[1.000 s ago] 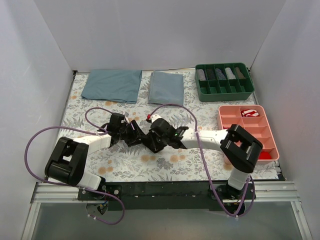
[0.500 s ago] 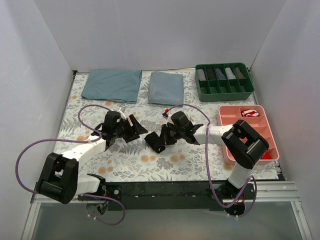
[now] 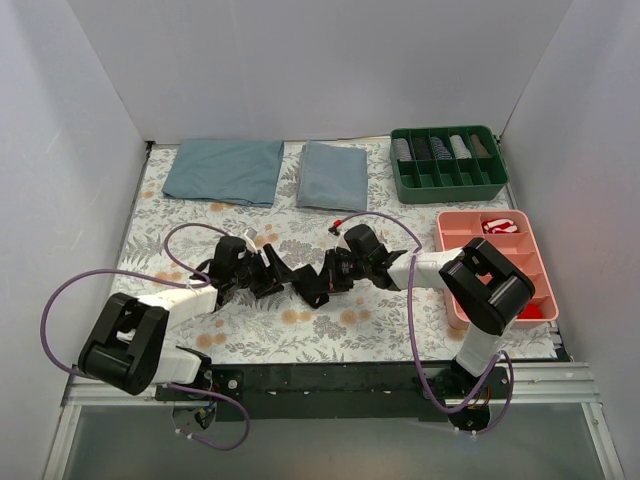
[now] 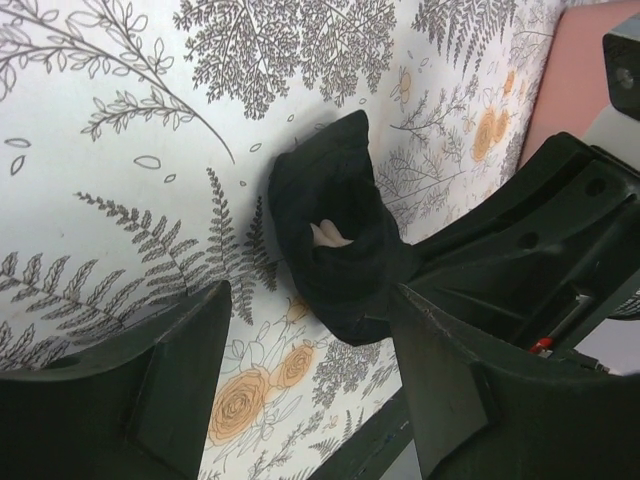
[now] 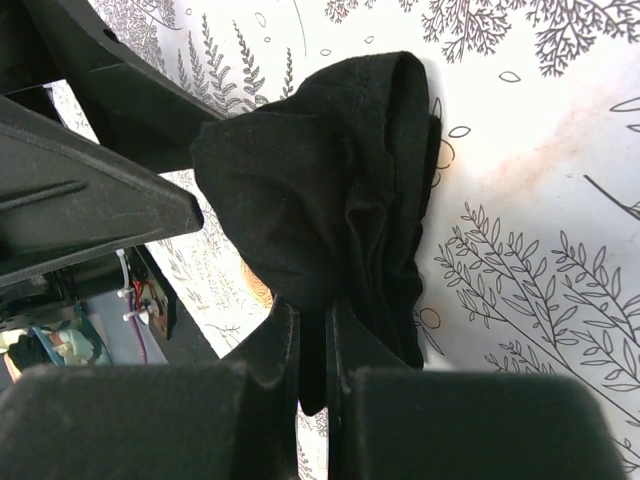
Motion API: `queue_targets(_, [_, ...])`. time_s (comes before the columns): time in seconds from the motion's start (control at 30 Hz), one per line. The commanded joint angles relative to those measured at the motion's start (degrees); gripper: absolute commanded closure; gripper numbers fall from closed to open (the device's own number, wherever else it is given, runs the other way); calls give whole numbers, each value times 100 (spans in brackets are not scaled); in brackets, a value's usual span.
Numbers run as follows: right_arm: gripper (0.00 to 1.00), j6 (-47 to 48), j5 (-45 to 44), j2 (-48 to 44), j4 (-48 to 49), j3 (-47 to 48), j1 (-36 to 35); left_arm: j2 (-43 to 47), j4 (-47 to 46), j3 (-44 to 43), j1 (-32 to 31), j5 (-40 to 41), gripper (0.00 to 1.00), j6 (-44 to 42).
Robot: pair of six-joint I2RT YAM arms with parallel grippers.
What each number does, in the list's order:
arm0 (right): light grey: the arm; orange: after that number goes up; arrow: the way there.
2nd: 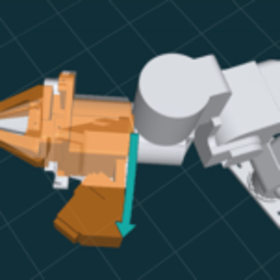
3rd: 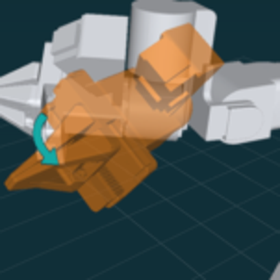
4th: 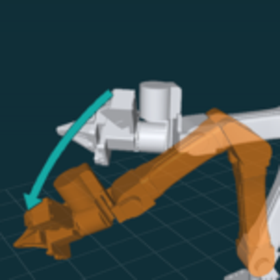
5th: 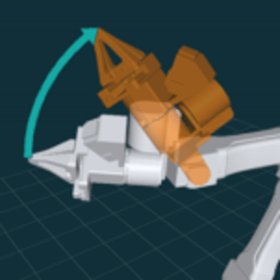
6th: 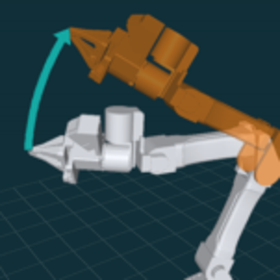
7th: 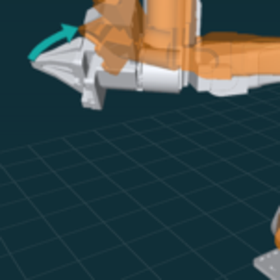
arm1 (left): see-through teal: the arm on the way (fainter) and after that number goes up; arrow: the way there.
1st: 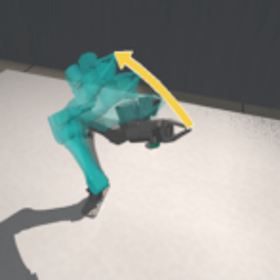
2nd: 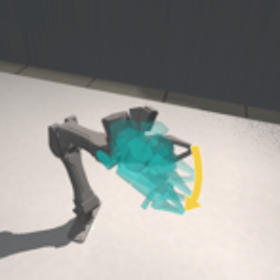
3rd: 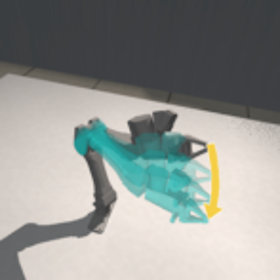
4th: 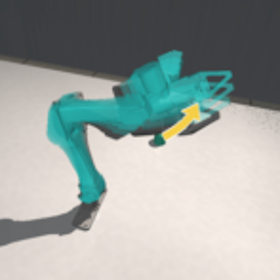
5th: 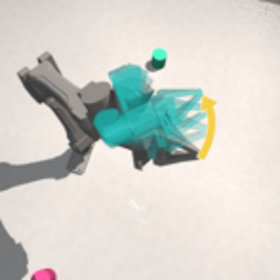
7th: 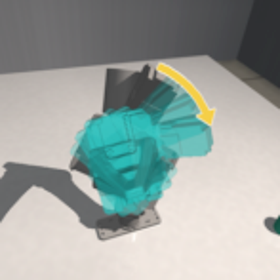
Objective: Roll the underwear
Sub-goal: Roll the underwear to the center of the board.
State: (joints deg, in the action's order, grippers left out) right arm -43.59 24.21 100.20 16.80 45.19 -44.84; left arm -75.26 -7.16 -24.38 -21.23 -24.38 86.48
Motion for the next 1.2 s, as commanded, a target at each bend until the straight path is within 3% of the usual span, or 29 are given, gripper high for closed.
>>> queue_targets(0.0, [99, -18, -83, 201, -555, -212, 1, -199, -637, 30, -39, -111, 37, 132])
queue_targets(0.3, [98, -27, -92, 87, -353, -467, 2, -920, -761, -14, -205, -67, 48, 159])
queue_targets(0.47, [76, 455, -205, -36, -544, -327, -51, -1069, -489, -137, -346, 47, 50, 27])
queue_targets(0.5, [65, 588, -293, -79, -659, -274, -69, -1113, -358, -198, -399, 74, 50, 1])
queue_targets(0.53, [61, 711, -398, -176, -782, -204, -138, -1122, -313, -233, -416, 91, 50, -69])
queue_targets(0.6, [50, 1096, -750, -281, -1204, 24, -218, -1200, -67, -400, -495, 100, 50, -148])
queue_targets(0.7, [43, 1483, -1303, -475, -1669, 297, -446, -1271, 162, -541, -592, 135, 50, -289])
queue_targets(0.9, [40, 1837, -2420, -896, -2355, 640, -921, -1438, 531, -866, -733, 162, 50, -491])
queue_targets(0.97, [40, 1959, -3163, -985, -2549, 736, -1132, -1473, 610, -937, -759, 162, 50, -535])
queue_targets(1.17, [36, 2302, -4440, -871, -3243, 1378, -1598, -1570, 681, -1086, -786, 135, 50, -606])
